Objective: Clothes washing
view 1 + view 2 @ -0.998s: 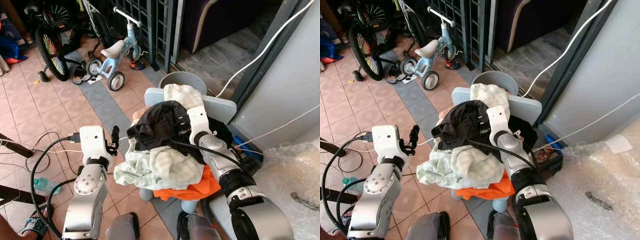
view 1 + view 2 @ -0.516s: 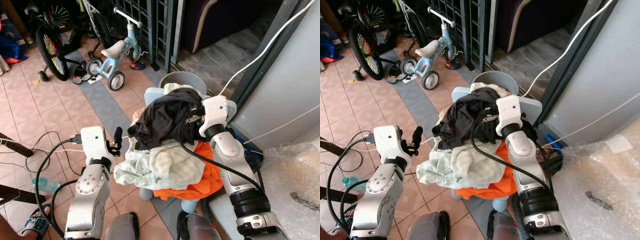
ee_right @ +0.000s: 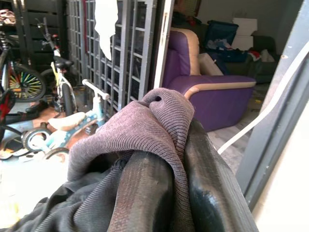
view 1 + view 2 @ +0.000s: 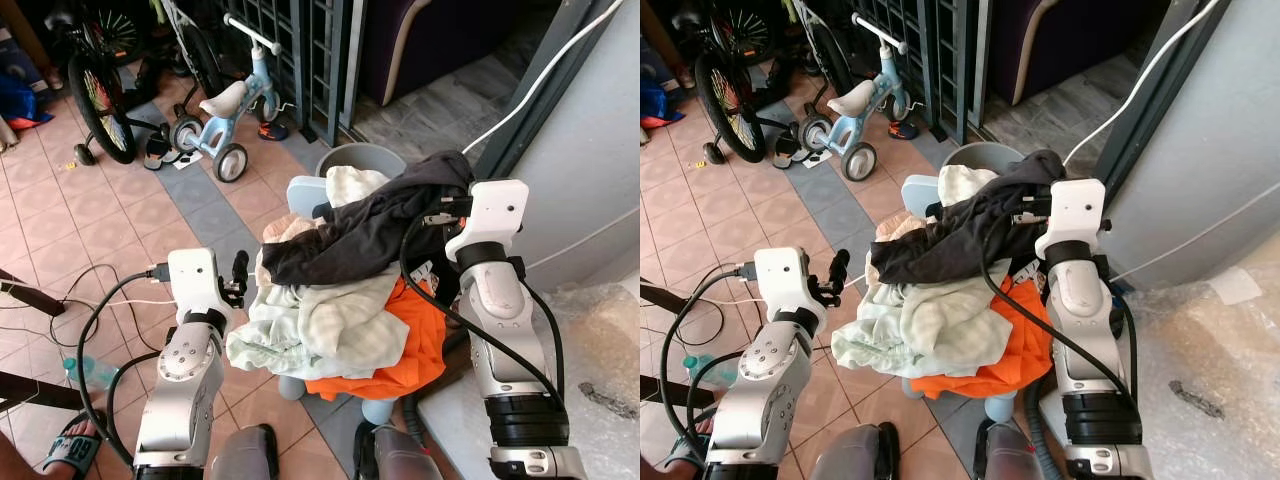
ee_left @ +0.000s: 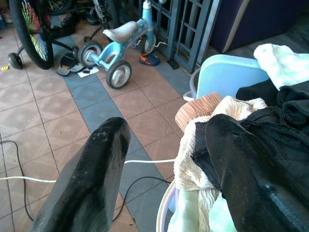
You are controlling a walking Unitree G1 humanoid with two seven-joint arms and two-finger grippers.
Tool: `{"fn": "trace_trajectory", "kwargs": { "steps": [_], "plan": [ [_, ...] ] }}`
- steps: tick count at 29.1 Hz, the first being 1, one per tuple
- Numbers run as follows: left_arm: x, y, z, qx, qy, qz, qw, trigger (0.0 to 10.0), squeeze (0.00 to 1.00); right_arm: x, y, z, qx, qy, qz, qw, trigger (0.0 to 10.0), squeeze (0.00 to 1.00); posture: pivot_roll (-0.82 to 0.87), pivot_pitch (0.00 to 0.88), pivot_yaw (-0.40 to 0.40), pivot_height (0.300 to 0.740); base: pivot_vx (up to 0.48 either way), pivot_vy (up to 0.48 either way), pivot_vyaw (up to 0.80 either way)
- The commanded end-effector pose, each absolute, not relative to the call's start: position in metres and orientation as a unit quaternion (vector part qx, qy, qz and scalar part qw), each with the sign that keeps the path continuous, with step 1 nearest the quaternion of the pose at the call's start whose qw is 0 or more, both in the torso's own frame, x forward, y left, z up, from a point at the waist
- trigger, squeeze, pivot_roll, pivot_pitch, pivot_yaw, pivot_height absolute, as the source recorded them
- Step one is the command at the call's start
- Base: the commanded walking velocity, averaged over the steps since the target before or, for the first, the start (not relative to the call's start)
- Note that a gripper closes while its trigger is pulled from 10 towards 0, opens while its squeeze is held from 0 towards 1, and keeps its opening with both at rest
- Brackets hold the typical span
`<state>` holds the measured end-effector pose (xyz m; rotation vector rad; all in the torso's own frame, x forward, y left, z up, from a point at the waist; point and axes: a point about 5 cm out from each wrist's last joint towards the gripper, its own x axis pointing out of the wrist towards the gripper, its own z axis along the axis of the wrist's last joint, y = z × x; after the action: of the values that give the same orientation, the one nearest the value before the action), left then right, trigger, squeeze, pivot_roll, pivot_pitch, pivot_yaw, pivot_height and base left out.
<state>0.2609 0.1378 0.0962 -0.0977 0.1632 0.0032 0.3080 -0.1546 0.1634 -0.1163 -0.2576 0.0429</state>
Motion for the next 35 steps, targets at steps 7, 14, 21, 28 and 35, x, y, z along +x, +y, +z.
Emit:
{"fn": "trace_trajectory", "kwargs": {
  "steps": [7, 14, 21, 28, 35],
  "plan": [
    [0.262, 0.140, 0.095, -0.045, 0.081, 0.010, 0.996, 10.0, 0.00, 0.304, -0.139, 0.166, -0.045, -0.135, 0.047, 0.989, 0.0, 0.00, 0.03, 0.124, 0.044, 0.740, -0.315, 0.000, 0.00],
    [0.265, 0.140, 0.096, -0.043, 0.079, 0.011, 0.996, 10.0, 0.00, 0.305, -0.137, 0.166, -0.047, -0.132, 0.052, 0.989, 0.0, 0.00, 0.03, 0.127, 0.042, 0.740, -0.297, 0.000, 0.00],
    [0.266, 0.137, 0.094, -0.046, 0.083, 0.007, 0.995, 10.0, 0.00, 0.307, -0.139, 0.165, -0.052, -0.128, 0.052, 0.989, 0.0, 0.00, 0.02, 0.126, 0.040, 0.740, -0.034, 0.000, 0.00],
    [0.266, 0.137, 0.095, -0.053, 0.078, 0.002, 0.996, 10.0, 0.00, 0.309, -0.141, 0.165, -0.052, -0.118, 0.048, 0.991, 10.0, 0.00, 0.02, 0.128, 0.038, 0.740, 0.000, 0.000, -0.23],
    [0.265, 0.135, 0.097, -0.059, 0.070, -0.016, 0.996, 10.0, 0.00, 0.319, -0.151, 0.178, -0.075, -0.137, 0.035, 0.987, 10.0, 0.00, 0.02, 0.127, 0.039, 0.740, 0.000, 0.000, -0.80]
  ]
}}
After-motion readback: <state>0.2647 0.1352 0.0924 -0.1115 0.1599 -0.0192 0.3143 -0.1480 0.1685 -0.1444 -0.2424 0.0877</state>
